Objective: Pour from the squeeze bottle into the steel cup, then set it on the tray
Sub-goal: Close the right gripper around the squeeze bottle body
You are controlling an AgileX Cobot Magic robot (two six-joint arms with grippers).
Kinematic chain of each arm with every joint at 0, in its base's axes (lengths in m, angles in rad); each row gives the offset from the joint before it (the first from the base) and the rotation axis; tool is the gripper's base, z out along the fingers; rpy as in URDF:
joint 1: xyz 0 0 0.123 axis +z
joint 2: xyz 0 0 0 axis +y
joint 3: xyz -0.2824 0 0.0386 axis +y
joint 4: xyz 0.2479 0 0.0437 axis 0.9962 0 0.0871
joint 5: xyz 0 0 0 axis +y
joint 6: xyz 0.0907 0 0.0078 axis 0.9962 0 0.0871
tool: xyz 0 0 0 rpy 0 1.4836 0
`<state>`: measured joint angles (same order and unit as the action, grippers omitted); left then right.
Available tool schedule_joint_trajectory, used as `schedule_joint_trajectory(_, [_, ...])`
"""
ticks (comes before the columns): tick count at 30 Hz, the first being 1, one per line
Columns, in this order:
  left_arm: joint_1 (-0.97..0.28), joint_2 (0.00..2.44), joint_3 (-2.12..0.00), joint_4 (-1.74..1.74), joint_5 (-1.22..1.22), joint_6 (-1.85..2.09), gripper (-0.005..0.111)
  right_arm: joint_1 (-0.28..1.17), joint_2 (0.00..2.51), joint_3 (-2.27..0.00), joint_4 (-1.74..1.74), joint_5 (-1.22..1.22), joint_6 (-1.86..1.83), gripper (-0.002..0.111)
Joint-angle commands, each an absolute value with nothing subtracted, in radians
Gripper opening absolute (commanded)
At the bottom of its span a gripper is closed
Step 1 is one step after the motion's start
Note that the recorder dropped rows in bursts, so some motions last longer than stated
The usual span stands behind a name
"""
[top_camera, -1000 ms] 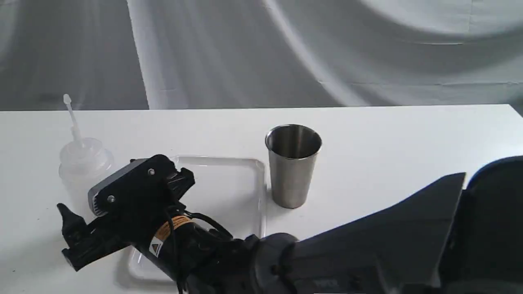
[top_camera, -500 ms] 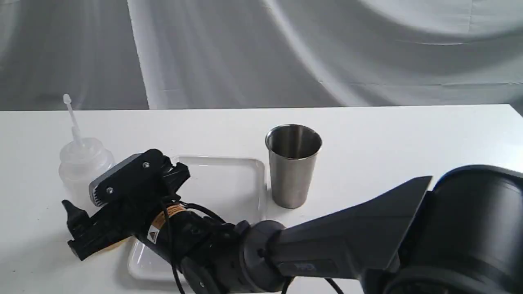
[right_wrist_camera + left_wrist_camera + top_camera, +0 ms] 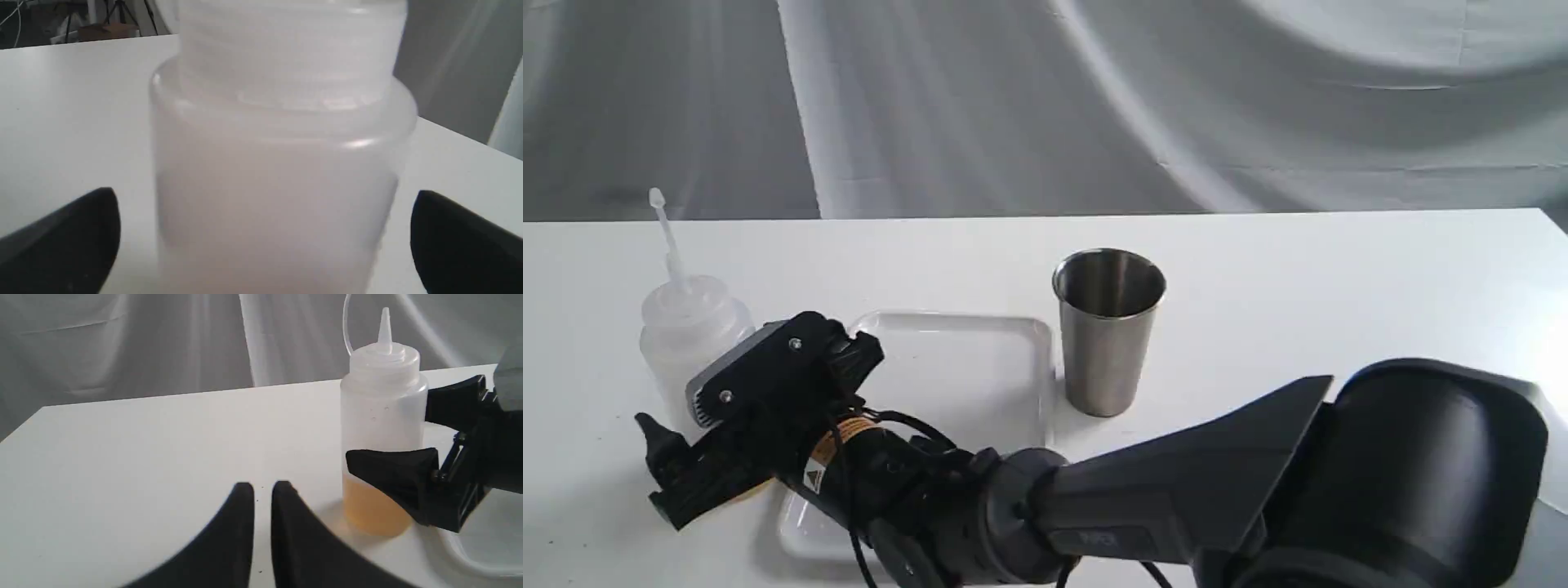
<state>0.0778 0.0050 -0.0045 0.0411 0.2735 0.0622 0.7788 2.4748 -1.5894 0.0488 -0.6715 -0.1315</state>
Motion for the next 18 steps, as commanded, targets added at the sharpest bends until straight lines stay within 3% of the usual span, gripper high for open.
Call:
schedule_joint_trajectory(1, [0.081,0.000,0.000,0.041,0.266,0.061,0.008,0.770,2.491,-1.607,0.033,-0.659,-0.134,0.095])
schedule_joint_trajectory(18, [0.081,0.000,0.000,0.041,0.266,0.061,0.008,0.746,2.563,-1.678,0.000,-0.624,-0.143,0.095])
